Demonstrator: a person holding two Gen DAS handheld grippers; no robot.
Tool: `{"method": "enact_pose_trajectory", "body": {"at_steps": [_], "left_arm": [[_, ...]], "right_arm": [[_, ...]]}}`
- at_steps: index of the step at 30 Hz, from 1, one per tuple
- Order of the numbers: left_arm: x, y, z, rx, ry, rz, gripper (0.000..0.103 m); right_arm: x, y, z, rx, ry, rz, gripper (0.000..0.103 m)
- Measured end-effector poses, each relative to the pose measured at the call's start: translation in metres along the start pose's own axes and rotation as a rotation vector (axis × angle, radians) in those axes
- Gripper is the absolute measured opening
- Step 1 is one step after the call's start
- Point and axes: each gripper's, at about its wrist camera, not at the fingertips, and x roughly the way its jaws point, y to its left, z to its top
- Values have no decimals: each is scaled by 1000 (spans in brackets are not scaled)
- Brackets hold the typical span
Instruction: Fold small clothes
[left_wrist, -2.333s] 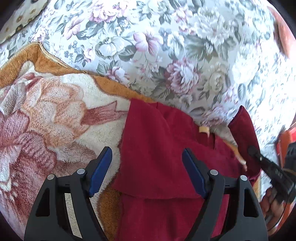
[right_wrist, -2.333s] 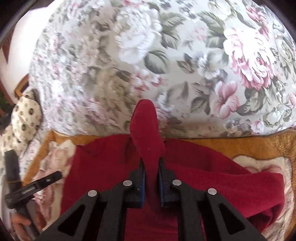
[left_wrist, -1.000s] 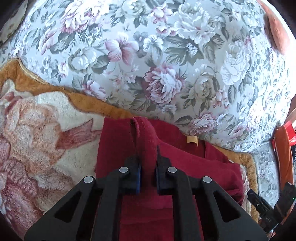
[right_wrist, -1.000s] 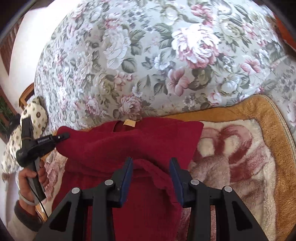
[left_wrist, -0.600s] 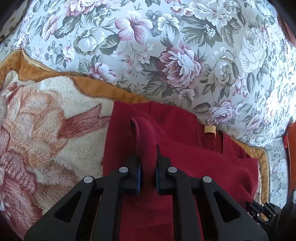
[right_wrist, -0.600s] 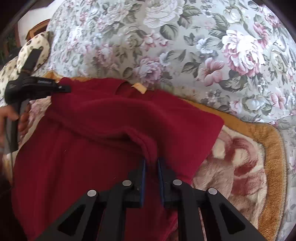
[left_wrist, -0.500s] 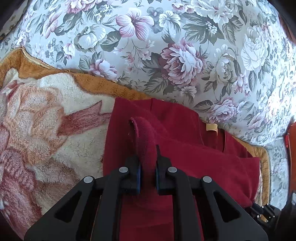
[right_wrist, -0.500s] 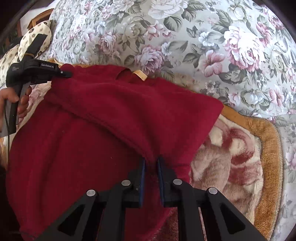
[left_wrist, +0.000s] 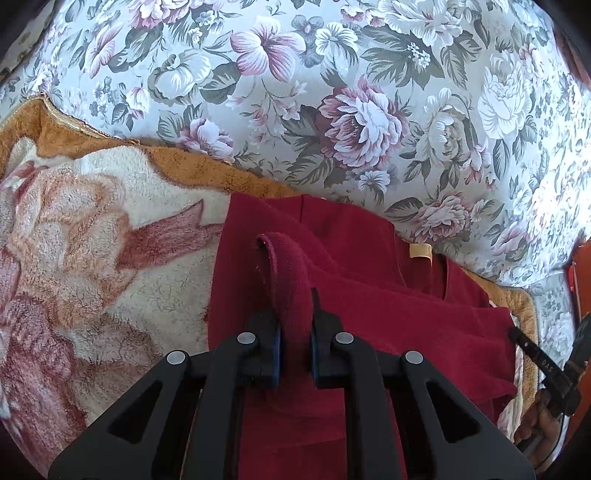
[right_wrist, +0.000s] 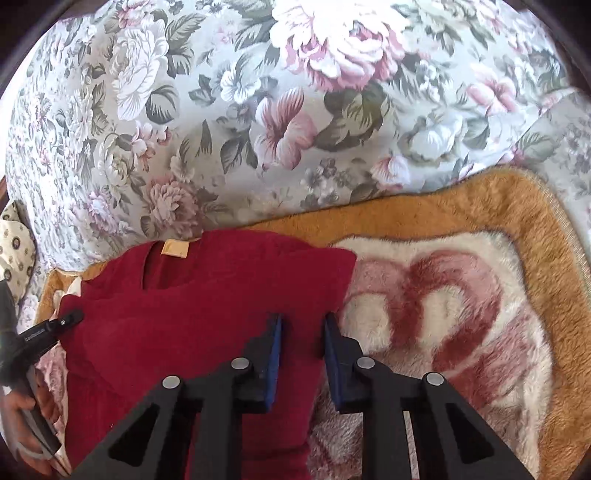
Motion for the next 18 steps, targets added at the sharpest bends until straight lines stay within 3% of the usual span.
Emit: {"method": "enact_pose_trajectory", "body": {"at_steps": [1,2,3,5,11,13,15,18], "left_arm": [[0,0,0,10,4,12,10],[1,-1,-1,21,9,28,11],[3,0,-2,24,15,37,11],[4,2,-3,14,24,30,11],[-2,-2,-5,50,11,57,11],[2,-2,-8,48,15,73,11],[2,0,-9,39,17,77,14],[-9,2,-9,36,2,74,18]], "right_arm": [[-3,1,3,-28,-40,-76,2],[1,0,4,-54,-47,-156,2],[11,-5,2,-55,-5,-160,2],[18,-18,-3,24,86,-56,2],[-48,10,-28,-29,-14,162,2],[-47,29,-43,-102,40,160,2],[-25,45,-59,-185,147,60,2],[-33,43,-61,-186,134,57,2]]}}
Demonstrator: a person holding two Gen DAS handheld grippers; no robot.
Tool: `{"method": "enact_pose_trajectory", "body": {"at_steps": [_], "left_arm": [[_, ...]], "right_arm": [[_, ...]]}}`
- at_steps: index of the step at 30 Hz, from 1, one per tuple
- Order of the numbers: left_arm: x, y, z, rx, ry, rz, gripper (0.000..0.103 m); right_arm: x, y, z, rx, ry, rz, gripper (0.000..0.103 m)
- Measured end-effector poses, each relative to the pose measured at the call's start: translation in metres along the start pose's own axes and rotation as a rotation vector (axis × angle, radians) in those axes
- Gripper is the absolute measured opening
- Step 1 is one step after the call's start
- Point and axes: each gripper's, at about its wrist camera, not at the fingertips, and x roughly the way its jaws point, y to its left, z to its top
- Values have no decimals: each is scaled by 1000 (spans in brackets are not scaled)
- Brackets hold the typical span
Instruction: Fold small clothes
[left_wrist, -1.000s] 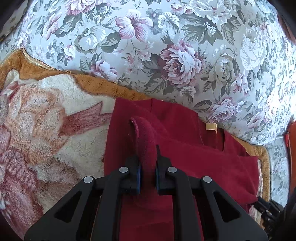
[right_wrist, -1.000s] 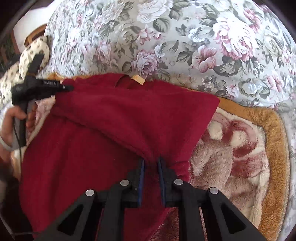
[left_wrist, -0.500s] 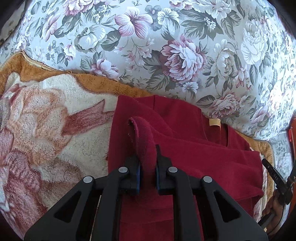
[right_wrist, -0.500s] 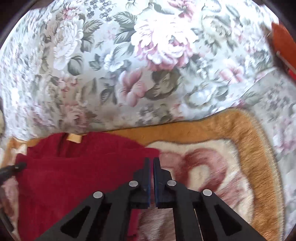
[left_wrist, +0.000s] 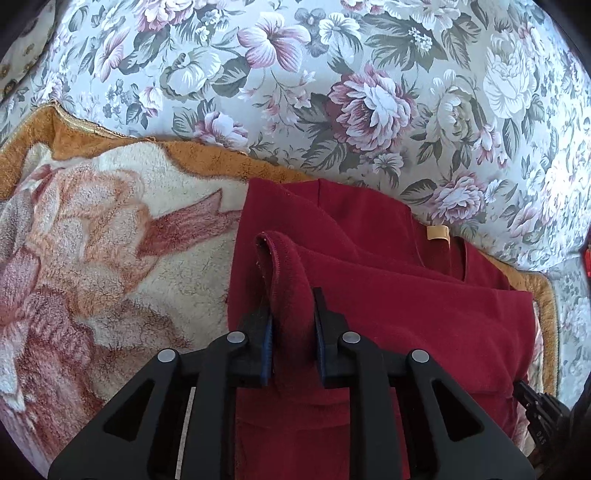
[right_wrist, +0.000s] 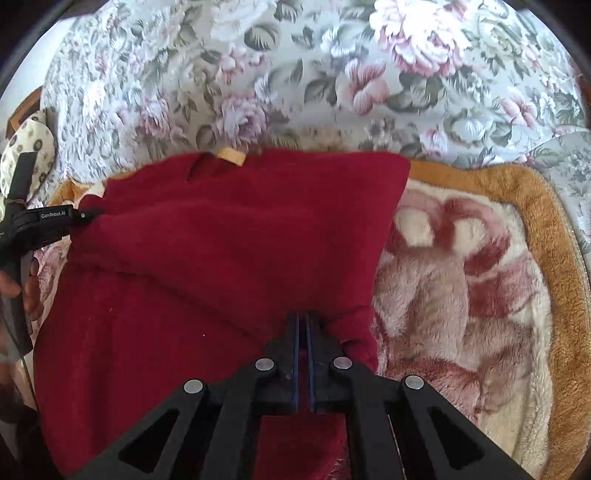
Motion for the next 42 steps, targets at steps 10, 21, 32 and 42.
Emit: {"method": "enact_pose_trajectory", "body": {"at_steps": [10,21,32,42], "left_arm": [[-45,-19,-16,57,-135,-98,65],[6,-26,-31,122,-39,1,65],[-87,14,-88,-31,-37,-61,65],[-146,19,-164,5,-33,-82,65]], "right_arm": [[-12,-9,45,61,-101,-9,4],[-16,-3,26,8,-38,-82,14],[-78,11,-19,69,-76,-6,19],[-120,17,-98,190,-61,90,25]]}}
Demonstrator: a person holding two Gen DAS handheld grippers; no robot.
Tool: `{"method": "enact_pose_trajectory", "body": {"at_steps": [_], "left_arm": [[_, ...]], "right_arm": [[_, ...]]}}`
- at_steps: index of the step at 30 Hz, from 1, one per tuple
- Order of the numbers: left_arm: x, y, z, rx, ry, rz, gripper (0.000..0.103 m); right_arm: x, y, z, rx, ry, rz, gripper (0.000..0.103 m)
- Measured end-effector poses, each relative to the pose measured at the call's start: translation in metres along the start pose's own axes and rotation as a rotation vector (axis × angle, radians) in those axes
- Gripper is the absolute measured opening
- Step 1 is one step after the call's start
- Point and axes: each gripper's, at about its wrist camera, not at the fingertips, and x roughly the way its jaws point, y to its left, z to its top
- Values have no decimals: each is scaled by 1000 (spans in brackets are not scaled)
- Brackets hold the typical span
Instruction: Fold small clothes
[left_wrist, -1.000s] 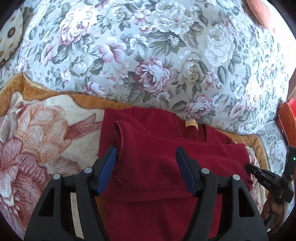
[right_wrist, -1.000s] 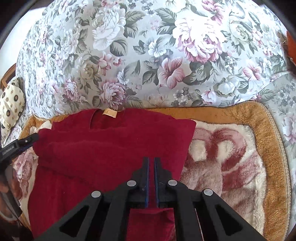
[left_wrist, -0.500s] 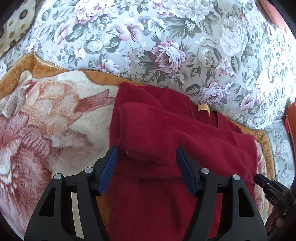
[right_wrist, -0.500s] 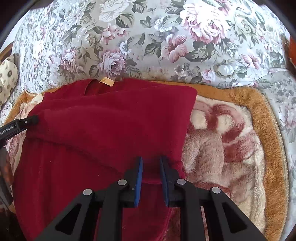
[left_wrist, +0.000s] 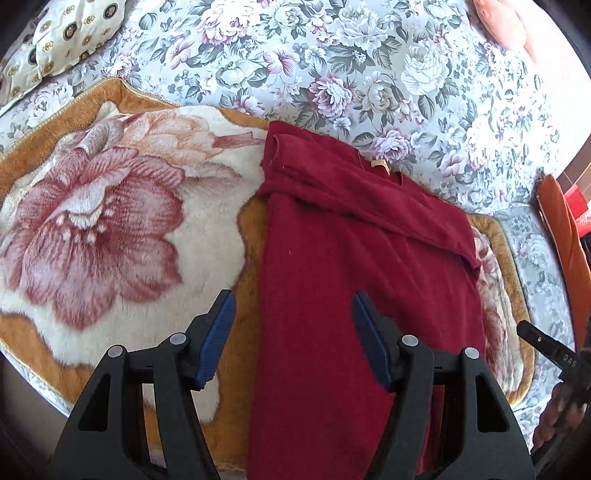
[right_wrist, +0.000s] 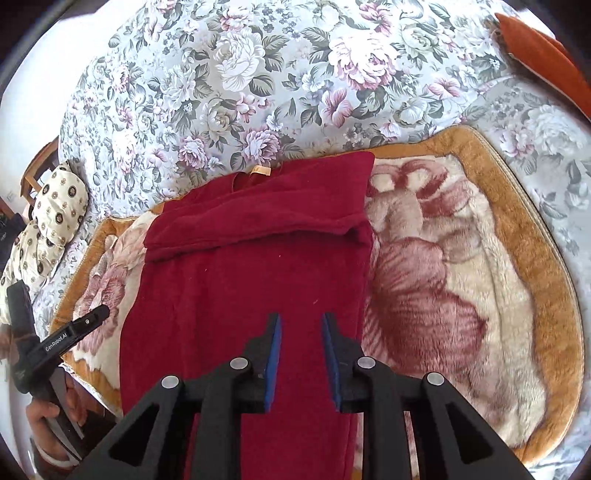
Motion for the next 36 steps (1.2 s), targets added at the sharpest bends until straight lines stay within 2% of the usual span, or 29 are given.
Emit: {"method": "enact_pose_trajectory", "body": {"at_steps": [2,4,6,8,11,13,15,16,17,23,24,25,28,30,31,32,34,36], "left_arm": [[-6,2,-13,6,15,-17,65],[-10,2,-26,20,29,-12,65],[-12,3,-35,18,33,-10,65],[-10,6,-41,9,49,-15,65],[-3,9,-48,-6,67,0,65],[4,9,-52,-11,83,11,65],[12,10,-54,-15,108,17,65],[15,11,-54,-16,121,17,65],[19,11,-55,-16,130,15,65],[24,11,-61,12,128,29,65],[24,11,-62,16,126,31,65],[24,10,-63,22,122,34,65],[20,9,-68,24,116,30,65],[15,12,-74,20,112,9,65],[14,12,-77,25,113,4,65],[12,12,-81,32,115,0,65],[7,12,-87,50,111,-12,65],[4,14,-92,68,116,-18,65]], "right_arm": [[-9,-4,-15,8,-3,-3,35],[-11,-11,-29,9,7,-18,37],[-6,-19,-41,22,36,-46,37],[4,-27,-48,42,60,-39,37],[22,-32,-50,38,82,-41,37],[36,-36,-49,42,94,-77,37],[46,-39,-49,55,86,-18,28],[50,-37,-51,48,77,4,11],[52,-35,-52,24,66,-20,8],[13,-46,-42,-6,-76,-95,4],[15,-51,-40,3,-62,-125,0],[21,-57,-38,14,-47,-144,0],[30,-74,-43,106,9,-45,0],[14,-76,-50,129,-17,6,2],[6,-74,-53,113,-26,12,7],[0,-71,-57,94,-20,9,23],[-11,-63,-68,59,1,29,42],[-16,-56,-81,29,30,74,42]]}}
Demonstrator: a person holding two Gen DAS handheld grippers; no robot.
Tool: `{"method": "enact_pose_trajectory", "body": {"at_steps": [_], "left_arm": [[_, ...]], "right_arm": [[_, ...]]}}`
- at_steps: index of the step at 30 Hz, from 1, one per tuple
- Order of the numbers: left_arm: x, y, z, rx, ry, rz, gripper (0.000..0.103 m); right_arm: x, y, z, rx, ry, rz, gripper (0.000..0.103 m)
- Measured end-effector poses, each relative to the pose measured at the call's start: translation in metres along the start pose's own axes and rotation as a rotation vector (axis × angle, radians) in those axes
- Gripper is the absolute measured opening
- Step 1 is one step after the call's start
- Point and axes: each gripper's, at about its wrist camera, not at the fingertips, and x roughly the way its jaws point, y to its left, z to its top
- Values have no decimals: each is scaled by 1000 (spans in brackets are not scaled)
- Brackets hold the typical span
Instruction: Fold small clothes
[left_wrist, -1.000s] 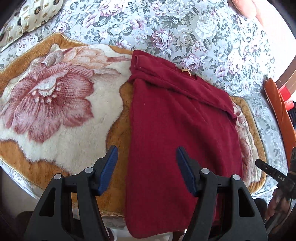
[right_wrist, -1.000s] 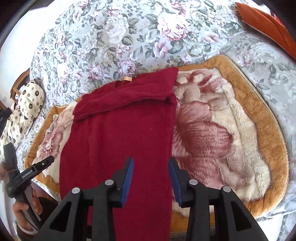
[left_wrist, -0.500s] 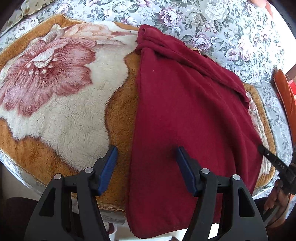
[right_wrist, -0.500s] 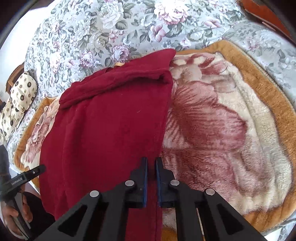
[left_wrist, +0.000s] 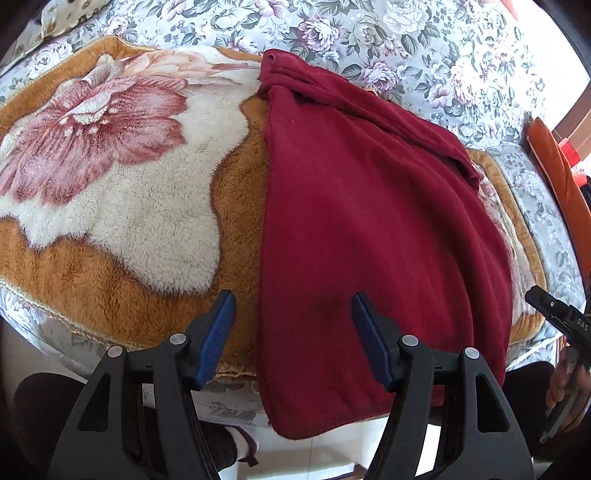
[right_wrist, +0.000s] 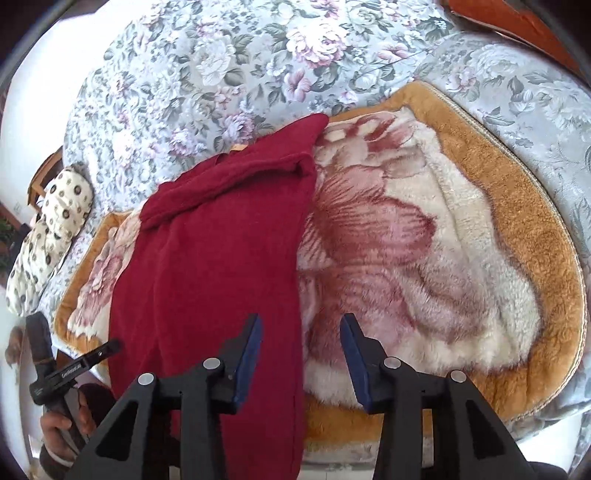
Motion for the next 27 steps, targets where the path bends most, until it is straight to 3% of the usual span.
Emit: {"method": "enact_pose_trajectory", "body": {"at_steps": [6,11,14,22,24,25,26,27], "left_arm": [[-4,11,-16,-42,-4,-50,66],[-3,6,-21,-35,-28,-36,67],[-1,2,-20,-43,-33,-55,79],[8,-14,-22,23,-30,50,80],[9,-16,-22,34,-30,62,80],[9,-17,-23,37,-33,63,77],[9,-17,-24,41,-37,66,72],[8,-19,-26,54,-40,76,54]], "right_arm": [[5,11,-39,-56,96,10,42],[14,3,-57,-15,131,1,42],[18,-4,-63,19,152,33,42],[23,1,-71,3,134,32,42],[25,6,-73,-21,140,44,32],[26,9,-75,-23,136,53,16],[27,10,-76,-22,129,66,8],[27,12,-76,-24,124,61,8]]}}
